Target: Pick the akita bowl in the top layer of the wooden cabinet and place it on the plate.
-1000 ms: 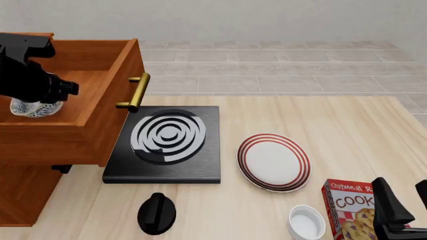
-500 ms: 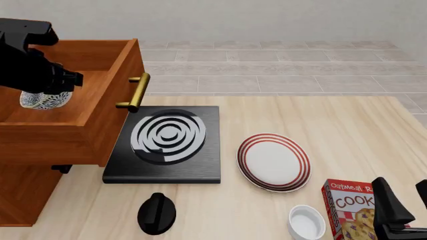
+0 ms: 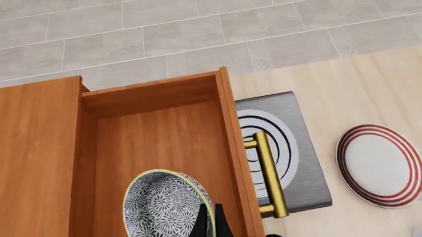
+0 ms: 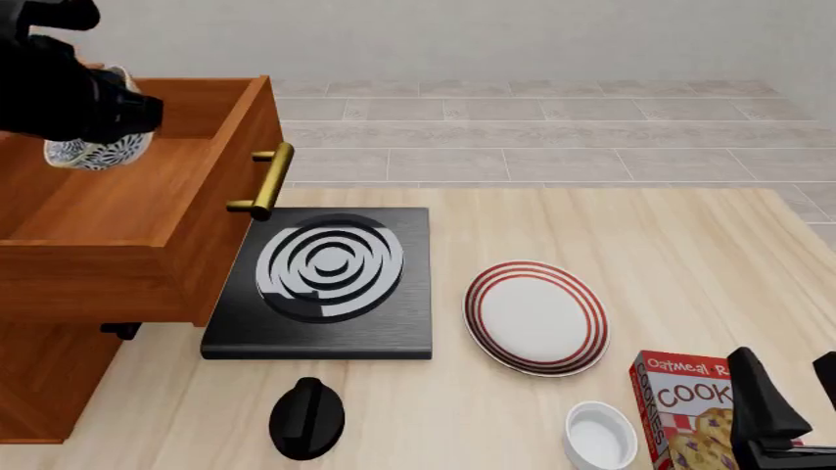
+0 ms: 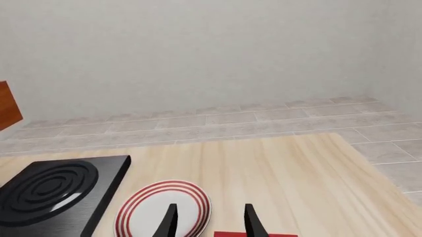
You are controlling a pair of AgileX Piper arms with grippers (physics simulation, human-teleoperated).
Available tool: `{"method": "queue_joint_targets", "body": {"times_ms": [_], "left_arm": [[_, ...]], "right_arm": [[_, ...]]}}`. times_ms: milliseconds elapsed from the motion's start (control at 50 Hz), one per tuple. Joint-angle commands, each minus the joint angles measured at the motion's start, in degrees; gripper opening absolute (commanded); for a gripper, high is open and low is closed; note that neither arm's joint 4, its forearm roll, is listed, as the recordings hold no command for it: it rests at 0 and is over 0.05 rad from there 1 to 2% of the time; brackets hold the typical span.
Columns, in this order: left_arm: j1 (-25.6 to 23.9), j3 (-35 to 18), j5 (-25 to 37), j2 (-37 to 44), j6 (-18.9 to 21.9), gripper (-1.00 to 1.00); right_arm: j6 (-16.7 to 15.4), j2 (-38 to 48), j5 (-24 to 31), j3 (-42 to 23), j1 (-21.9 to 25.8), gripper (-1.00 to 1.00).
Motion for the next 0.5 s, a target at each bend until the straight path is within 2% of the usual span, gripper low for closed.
{"method": "queue_joint_targets", "body": {"times_ms": [20, 80, 140, 320, 500], "left_arm": [[-0.9, -2.01, -2.05, -1.48, 2.36, -1.0], [-0.65, -2.12, -2.86, -2.01, 3.68, -1.0], [-1.24, -3.11, -2.94, -1.85, 3.04, -1.0], [-2.43, -5.12, -4.52, -2.64, 4.87, -1.0], [-4.24, -7.28, -4.94, -2.46, 4.96, -1.0]], "right_arm": [[-0.07, 0.01, 0.1, -0.01, 0.13, 1.0], [-0.12, 0.01, 0.12, -0.03, 0.14, 1.0], [-0.18, 0.0, 0.1, -0.02, 0.18, 1.0], [-0.21, 0.0, 0.04, -0.01, 0.24, 1.0], [-0.28, 0.0, 0.02, -0.03, 0.27, 1.0]]}}
